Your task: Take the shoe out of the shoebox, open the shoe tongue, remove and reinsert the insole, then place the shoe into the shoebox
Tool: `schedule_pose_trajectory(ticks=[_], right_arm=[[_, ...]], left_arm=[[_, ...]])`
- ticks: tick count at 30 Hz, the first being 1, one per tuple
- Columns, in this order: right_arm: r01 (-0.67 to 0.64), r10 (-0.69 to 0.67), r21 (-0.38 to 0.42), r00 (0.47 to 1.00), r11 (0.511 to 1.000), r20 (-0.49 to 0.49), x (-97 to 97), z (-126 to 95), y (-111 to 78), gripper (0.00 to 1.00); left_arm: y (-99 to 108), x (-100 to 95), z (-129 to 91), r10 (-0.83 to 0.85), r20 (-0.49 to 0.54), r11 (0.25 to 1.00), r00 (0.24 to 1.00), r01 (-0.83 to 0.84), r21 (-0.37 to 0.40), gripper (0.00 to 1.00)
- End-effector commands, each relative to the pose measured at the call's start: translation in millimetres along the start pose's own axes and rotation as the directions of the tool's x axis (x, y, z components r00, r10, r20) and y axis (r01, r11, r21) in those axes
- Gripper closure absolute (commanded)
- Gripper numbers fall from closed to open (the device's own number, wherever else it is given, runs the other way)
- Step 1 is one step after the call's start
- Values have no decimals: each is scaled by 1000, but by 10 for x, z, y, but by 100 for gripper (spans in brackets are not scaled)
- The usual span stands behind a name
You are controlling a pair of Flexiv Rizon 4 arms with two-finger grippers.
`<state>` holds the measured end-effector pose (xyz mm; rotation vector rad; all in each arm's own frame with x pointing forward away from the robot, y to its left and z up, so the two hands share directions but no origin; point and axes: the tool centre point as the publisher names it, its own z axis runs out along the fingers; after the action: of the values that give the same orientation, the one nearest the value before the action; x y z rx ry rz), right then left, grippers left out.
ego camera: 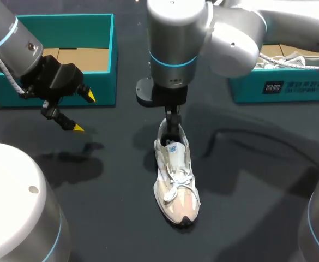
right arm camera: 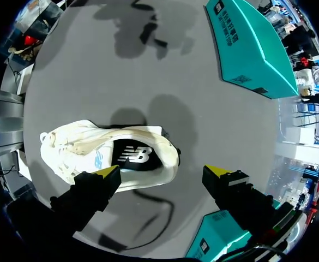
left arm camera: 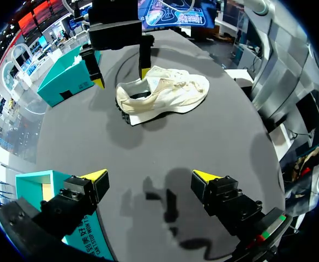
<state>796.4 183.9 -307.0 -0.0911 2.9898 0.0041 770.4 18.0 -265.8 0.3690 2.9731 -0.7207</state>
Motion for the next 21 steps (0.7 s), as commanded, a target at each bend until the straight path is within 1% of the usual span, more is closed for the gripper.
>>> schedule_pose_trajectory(ticks=[1, 13, 21], right_arm=[[-2, 2, -8, 1000, 1000, -12, -31, 110, 14, 0], [-12, 11, -21, 999, 1000, -38, -80, 371, 39, 0], [-11, 10, -29, 999, 1000, -45, -118, 546, 55, 12]], left_arm=[[0, 14, -4, 0, 2, 1000, 1000, 0, -3, 0], [0, 14, -4, 0, 2, 1000, 1000, 0, -3, 0], [0, 14, -4, 0, 2, 1000, 1000, 0, -3, 0]])
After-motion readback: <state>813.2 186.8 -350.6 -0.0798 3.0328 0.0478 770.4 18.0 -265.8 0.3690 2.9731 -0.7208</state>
